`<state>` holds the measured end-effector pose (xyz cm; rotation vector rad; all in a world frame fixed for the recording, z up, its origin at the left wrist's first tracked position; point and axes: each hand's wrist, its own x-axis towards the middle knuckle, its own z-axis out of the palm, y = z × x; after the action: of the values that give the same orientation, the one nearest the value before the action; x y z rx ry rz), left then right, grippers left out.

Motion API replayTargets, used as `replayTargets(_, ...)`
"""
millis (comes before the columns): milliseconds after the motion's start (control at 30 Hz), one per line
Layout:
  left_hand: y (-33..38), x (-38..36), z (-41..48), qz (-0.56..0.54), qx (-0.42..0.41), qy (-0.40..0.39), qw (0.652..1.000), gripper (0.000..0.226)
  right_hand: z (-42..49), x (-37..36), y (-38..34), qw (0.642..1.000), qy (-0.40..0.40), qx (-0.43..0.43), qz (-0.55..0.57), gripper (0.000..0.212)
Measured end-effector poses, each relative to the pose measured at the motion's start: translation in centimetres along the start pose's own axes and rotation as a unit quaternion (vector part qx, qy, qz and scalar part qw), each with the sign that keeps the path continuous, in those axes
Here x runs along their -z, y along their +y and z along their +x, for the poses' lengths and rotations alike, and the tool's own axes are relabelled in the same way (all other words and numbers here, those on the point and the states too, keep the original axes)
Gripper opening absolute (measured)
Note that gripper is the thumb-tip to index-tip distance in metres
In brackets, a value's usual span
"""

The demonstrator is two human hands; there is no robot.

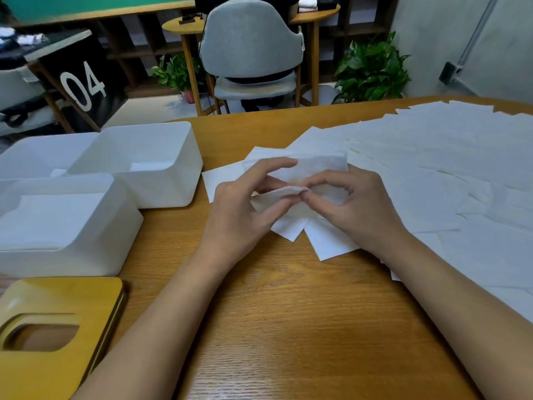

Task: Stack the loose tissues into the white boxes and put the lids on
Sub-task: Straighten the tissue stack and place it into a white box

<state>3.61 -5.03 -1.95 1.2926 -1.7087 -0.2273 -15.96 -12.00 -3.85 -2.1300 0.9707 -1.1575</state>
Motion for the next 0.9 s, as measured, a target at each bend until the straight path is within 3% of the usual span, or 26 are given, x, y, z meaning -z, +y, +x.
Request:
replayTargets(133,-1.1,0.9,0.4,0.021,0.049,0.043,0.998,0.043,0.6,0.8,-0.2,0.991,0.031,-0.087,0.093,0.013)
replayTargets(267,-1.4,2.0,1.0,-0.094,0.140,0.049,0.984,0.027,1.1,1.8,0.0,0.971,0.030,-0.154,0.178,0.014)
replayTargets(400,-1.5,1.7,1.0,-0.130,0.145,0.059,0.979,0.030,0.9,1.8,-0.1,0.963,-0.011,-0.174,0.205,0.009)
replayTargets(667,-1.2,1.1,0.9,-0.190,0.199,0.040,0.961,0.035,0.6,1.1,-0.6,0.974,-0.058,-0.142,0.169,0.035)
replayTargets(900,-1.8,0.7,0.7,-0.144,0.218,0.029,0.965,0.042,0.6,0.6,0.0,0.979,-0.050,-0.159,0.115,0.021)
